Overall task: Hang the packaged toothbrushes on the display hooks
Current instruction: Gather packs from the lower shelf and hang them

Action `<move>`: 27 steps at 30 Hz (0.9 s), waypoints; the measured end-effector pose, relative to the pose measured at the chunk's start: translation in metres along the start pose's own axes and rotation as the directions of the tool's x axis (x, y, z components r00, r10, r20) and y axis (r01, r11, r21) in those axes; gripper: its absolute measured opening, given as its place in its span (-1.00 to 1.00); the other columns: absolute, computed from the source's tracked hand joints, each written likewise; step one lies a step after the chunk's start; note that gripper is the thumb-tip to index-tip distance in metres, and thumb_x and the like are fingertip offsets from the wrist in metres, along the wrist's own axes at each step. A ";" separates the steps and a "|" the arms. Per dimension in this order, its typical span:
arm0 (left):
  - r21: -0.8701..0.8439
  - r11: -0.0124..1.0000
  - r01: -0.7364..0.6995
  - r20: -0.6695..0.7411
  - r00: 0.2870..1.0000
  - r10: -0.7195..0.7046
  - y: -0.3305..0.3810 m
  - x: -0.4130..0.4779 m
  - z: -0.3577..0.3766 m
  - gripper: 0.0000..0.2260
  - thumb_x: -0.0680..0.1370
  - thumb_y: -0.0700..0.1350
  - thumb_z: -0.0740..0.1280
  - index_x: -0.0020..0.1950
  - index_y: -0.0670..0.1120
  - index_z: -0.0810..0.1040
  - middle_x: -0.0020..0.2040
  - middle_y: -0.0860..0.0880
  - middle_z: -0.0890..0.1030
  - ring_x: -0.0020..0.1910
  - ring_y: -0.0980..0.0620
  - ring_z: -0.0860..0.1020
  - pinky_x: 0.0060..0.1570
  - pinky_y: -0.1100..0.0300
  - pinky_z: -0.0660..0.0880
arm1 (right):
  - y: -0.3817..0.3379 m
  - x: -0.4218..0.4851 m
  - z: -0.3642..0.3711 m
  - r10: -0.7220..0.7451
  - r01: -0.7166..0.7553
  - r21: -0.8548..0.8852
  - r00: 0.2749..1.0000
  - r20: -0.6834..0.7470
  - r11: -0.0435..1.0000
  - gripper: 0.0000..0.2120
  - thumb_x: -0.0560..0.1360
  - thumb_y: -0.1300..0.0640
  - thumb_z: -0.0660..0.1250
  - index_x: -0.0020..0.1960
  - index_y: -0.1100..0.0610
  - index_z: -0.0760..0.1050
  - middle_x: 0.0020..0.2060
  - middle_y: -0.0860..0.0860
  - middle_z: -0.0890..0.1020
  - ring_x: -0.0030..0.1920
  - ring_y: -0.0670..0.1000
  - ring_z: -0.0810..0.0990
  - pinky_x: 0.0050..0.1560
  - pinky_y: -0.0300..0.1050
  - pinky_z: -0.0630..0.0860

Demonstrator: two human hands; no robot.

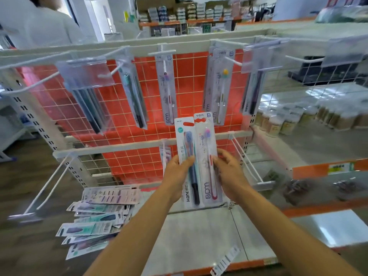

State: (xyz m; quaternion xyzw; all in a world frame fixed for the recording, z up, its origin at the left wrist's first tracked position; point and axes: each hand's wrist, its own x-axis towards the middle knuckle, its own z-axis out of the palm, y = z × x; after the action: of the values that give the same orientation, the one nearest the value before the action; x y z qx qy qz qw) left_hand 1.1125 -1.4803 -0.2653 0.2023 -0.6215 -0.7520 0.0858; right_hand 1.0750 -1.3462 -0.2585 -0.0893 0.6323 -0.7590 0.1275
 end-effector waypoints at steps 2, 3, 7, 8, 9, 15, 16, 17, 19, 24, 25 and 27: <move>0.030 0.999 -0.028 -0.019 0.999 0.028 0.001 -0.001 0.000 -0.82 0.53 -0.26 0.39 0.12 -0.11 0.58 0.03 -0.09 0.69 -0.01 -0.07 0.67 -0.03 0.07 0.62 | 0.001 0.003 0.000 0.010 -0.011 0.011 1.000 0.025 1.000 -0.79 0.62 0.25 0.17 0.06 0.03 0.54 -0.13 -0.02 0.72 -0.10 0.02 0.70 -0.15 -0.12 0.62; 0.035 0.999 -0.040 -0.024 0.999 0.041 0.001 -0.001 0.000 -0.78 0.50 -0.30 0.41 0.13 -0.12 0.58 0.03 -0.10 0.69 -0.03 -0.06 0.67 -0.08 0.10 0.63 | 0.001 0.005 0.000 0.017 -0.017 0.020 0.999 0.031 1.000 -0.79 0.62 0.26 0.17 0.07 0.04 0.54 -0.11 0.00 0.72 -0.08 0.05 0.70 -0.13 -0.09 0.62; 0.030 0.998 -0.051 -0.064 0.997 0.053 0.003 -0.002 0.001 -0.70 0.47 -0.36 0.42 0.17 -0.16 0.57 0.03 -0.12 0.68 -0.05 -0.06 0.68 -0.14 0.13 0.64 | 0.002 0.010 0.000 0.033 -0.036 0.040 0.996 0.079 0.999 -0.79 0.61 0.26 0.17 0.11 0.09 0.54 -0.05 0.06 0.71 -0.03 0.10 0.69 -0.02 0.01 0.63; 0.028 0.998 -0.051 -0.081 0.995 0.054 0.003 -0.002 0.001 -0.71 0.47 -0.36 0.41 0.16 -0.15 0.57 0.03 -0.12 0.68 -0.06 -0.06 0.67 -0.17 0.15 0.64 | 0.001 0.011 0.001 0.036 -0.041 0.041 0.994 0.103 0.998 -0.79 0.61 0.26 0.17 0.11 0.09 0.54 -0.04 0.06 0.71 -0.03 0.09 0.70 -0.03 0.00 0.63; 0.027 0.998 -0.052 -0.096 0.994 0.054 0.003 -0.003 0.001 -0.72 0.48 -0.35 0.41 0.15 -0.15 0.57 0.02 -0.12 0.68 -0.06 -0.06 0.67 -0.18 0.16 0.64 | 0.000 0.011 0.001 0.041 -0.047 0.043 0.991 0.125 0.998 -0.78 0.61 0.26 0.17 0.11 0.08 0.55 -0.04 0.05 0.71 -0.04 0.07 0.70 -0.06 -0.04 0.64; 0.018 0.998 -0.064 -0.149 0.987 0.066 0.004 -0.006 -0.003 -0.76 0.50 -0.29 0.41 0.13 -0.11 0.57 0.03 -0.11 0.68 -0.02 -0.10 0.67 -0.04 0.02 0.64 | 0.000 0.015 0.005 0.066 -0.069 0.018 0.987 0.147 0.997 -0.82 0.59 0.24 0.23 0.17 0.16 0.51 0.00 0.09 0.69 -0.03 0.08 0.70 -0.04 0.02 0.63; 0.013 0.997 -0.074 -0.150 0.986 0.075 0.005 -0.007 -0.004 -0.78 0.51 -0.26 0.41 0.13 -0.09 0.56 0.02 -0.10 0.69 -0.01 -0.09 0.67 -0.01 0.00 0.63 | 0.000 0.015 0.006 0.065 -0.068 0.018 0.987 0.146 0.997 -0.83 0.58 0.24 0.26 0.16 0.17 0.50 0.00 0.10 0.69 -0.03 0.09 0.70 -0.01 0.05 0.63; 0.006 0.996 -0.086 -0.151 0.985 0.086 0.005 -0.008 -0.004 -0.81 0.53 -0.23 0.40 0.13 -0.08 0.57 0.02 -0.09 0.69 -0.01 -0.08 0.67 0.00 0.00 0.63 | 0.000 0.015 0.008 0.064 -0.066 0.008 0.988 0.139 0.998 -0.84 0.56 0.23 0.29 0.14 0.18 0.49 -0.02 0.10 0.69 -0.04 0.08 0.70 0.00 0.06 0.63; -0.010 0.994 -0.110 -0.158 0.981 0.108 0.006 -0.011 -0.006 -0.85 0.57 -0.17 0.37 0.13 -0.06 0.57 0.01 -0.07 0.70 -0.03 -0.05 0.68 -0.05 0.06 0.63 | 0.001 0.016 0.013 0.050 -0.044 -0.048 0.992 0.117 0.998 -0.85 0.54 0.21 0.34 0.10 0.16 0.49 -0.04 0.08 0.70 -0.07 0.05 0.70 0.00 0.04 0.63; -0.006 0.990 -0.139 -0.182 0.974 0.135 0.013 -0.015 -0.016 -0.83 0.60 -0.04 0.30 0.11 -0.09 0.57 -0.03 -0.08 0.71 -0.06 -0.04 0.69 -0.05 0.04 0.64 | -0.001 0.015 0.029 0.014 -0.007 -0.072 0.995 0.103 0.997 -0.81 0.52 0.22 0.36 0.12 0.19 0.49 -0.06 0.08 0.69 -0.06 0.05 0.70 0.00 0.05 0.64; 0.001 0.991 -0.131 -0.187 0.974 0.129 0.016 -0.013 -0.020 -0.81 0.61 0.00 0.28 0.09 -0.08 0.57 -0.04 -0.08 0.71 -0.06 -0.04 0.69 -0.05 0.02 0.64 | -0.002 0.015 0.033 0.010 -0.003 -0.074 0.996 0.093 0.997 -0.81 0.52 0.23 0.36 0.12 0.19 0.49 -0.06 0.08 0.69 -0.06 0.05 0.69 0.00 0.04 0.64; 0.006 0.991 -0.136 -0.200 0.970 0.135 0.022 -0.009 -0.028 -0.79 0.63 0.01 0.24 0.07 -0.06 0.59 -0.03 -0.07 0.71 -0.05 -0.03 0.69 -0.05 0.03 0.64 | -0.004 0.015 0.042 -0.011 0.016 -0.068 0.998 0.068 0.998 -0.81 0.51 0.26 0.36 0.12 0.20 0.50 -0.06 0.08 0.69 -0.05 0.04 0.69 -0.01 -0.01 0.64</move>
State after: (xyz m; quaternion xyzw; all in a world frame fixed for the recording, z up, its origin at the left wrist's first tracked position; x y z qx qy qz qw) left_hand 1.1294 -1.5068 -0.2462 0.2336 -0.6192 -0.7225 0.1997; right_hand 1.0725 -1.3893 -0.2471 -0.1236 0.6528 -0.7340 0.1406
